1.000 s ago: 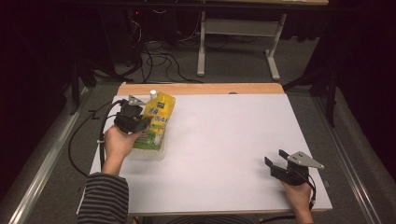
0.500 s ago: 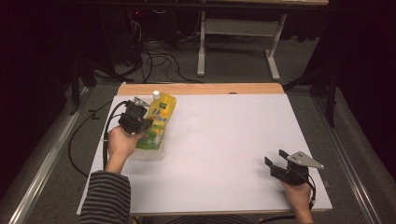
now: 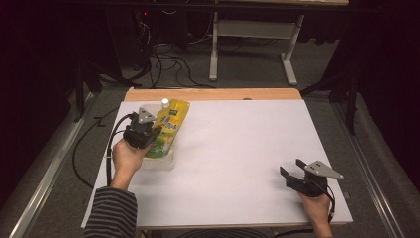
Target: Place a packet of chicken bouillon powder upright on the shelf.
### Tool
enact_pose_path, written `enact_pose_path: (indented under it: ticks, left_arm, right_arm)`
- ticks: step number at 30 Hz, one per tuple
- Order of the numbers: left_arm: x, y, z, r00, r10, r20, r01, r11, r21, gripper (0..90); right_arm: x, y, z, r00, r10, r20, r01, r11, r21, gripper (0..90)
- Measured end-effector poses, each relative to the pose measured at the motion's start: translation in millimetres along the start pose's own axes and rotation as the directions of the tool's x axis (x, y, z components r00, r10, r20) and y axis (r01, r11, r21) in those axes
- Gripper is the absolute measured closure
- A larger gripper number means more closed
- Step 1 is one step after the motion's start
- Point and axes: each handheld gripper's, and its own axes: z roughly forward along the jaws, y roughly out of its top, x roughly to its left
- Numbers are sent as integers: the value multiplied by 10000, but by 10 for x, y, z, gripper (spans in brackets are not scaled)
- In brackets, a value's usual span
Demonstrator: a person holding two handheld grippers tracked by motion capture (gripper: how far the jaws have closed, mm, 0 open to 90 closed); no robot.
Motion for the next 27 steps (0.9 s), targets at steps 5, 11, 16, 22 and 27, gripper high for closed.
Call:
enact_pose_path:
  ticks: [5,11,16,22,27]
  left_arm:
    - [18,-4,-40,10000,85,38,-86,9990,428,900]
    - [41,-31,-107,9999,18,115,-29,9951,991,900]
    - [22,-10,-131,9998,121,179,-146,9896,1430,900]
    - [-14,-11,-131,9995,303,-68,-290,9893,1431,900]
    - [-49,-7,-127,9986,503,-175,-478,9911,1246,900]
  right_arm:
    - [-1,-6,-13,9999,130,-7,-130,9999,-105,328]
    - [2,-6,-13,10000,85,4,-85,9999,-108,328]
    - [2,-6,-12,10000,67,9,-67,9999,-106,328]
    - [3,-5,-10,10000,-22,22,23,9999,-101,328]
    - [0,-6,-14,10000,62,5,-62,9999,-129,329]
